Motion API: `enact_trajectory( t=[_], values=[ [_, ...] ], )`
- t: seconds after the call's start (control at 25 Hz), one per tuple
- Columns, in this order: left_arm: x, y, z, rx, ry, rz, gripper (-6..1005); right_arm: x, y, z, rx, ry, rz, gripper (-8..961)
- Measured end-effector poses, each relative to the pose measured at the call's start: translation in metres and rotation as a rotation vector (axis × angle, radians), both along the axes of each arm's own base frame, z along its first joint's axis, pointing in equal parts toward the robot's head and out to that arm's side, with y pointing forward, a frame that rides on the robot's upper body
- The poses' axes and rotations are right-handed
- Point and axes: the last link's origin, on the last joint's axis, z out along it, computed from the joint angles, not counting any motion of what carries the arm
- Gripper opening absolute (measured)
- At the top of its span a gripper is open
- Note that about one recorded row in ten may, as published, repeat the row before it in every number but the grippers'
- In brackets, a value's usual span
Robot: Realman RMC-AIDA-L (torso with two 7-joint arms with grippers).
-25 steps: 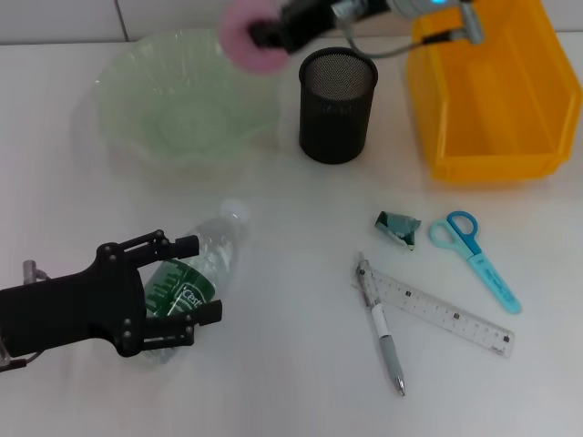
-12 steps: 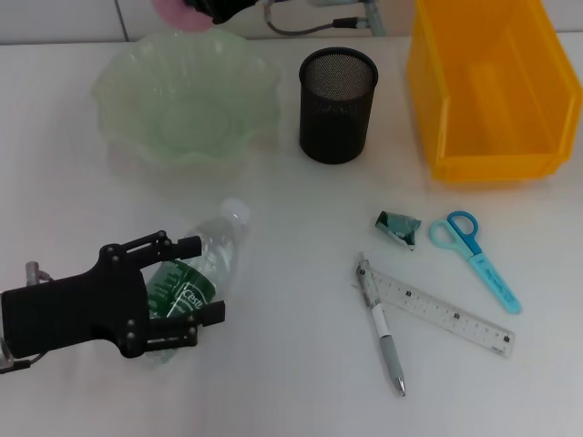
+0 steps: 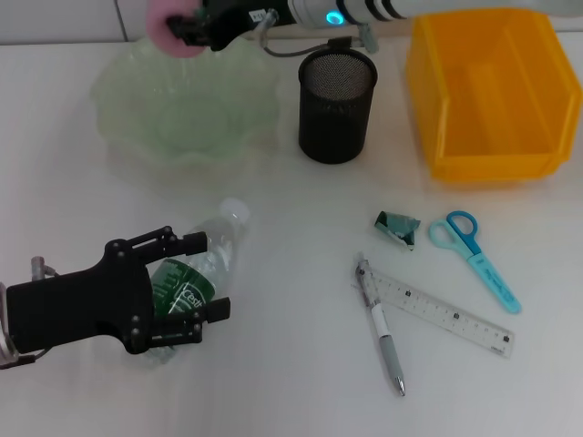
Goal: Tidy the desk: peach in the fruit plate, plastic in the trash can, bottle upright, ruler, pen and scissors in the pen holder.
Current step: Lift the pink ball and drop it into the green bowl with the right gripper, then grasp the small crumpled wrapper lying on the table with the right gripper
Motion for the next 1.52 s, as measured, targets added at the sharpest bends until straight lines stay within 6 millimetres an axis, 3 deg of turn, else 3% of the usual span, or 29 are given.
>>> enact_trajectory(
  t=[0.52,0.68,0.88,0.92,0.96,1.12,1.24,1.32,1.36,1.52],
  values=[
    [0.000,-0.002,-0.003,-0.013,-0.007,0.006,842,-0.002,-0.001,-0.002,-0.014,-0.011,-0.005,814],
    [-0.001,-0.002,-0.002,-0.012,-0.010,0.011,842,-0.007,-0.002,0.002,-0.032,-0.002,-0.012,819],
    [-0.002,-0.003,-0.002,-0.009,-0.009,0.016,842,-0.012,-0.007,0.031,-0.109,-0.125,-0.126,825],
    [-0.002,-0.003,-0.002,-0.009,-0.009,0.016,842,-0.005,-0.014,0.048,-0.100,-0.221,-0.243,826],
    [-0.002,-0.003,-0.002,-0.009,-0.009,0.016,842,-0.005,-0.014,0.048,-0.100,-0.221,-0.243,826],
    [-0.002,-0.003,-0.002,-0.010,-0.011,0.014,842,0.017,-0.047,0.095,-0.024,-0.315,-0.430,826],
    [-0.001,-0.002,-0.002,-0.010,-0.010,0.013,842,0.028,-0.065,0.104,-0.078,-0.356,-0.463,825],
    [0.000,-0.001,-0.002,-0.010,-0.011,0.011,841,0.050,-0.080,0.107,-0.149,-0.398,-0.524,825],
    [0.001,0.000,-0.003,-0.011,-0.011,0.007,841,0.050,-0.080,0.107,-0.149,-0.398,-0.524,825],
    [0.001,0.000,-0.003,-0.012,-0.010,0.003,841,0.080,-0.094,0.103,-0.203,-0.424,-0.578,825]
  ],
)
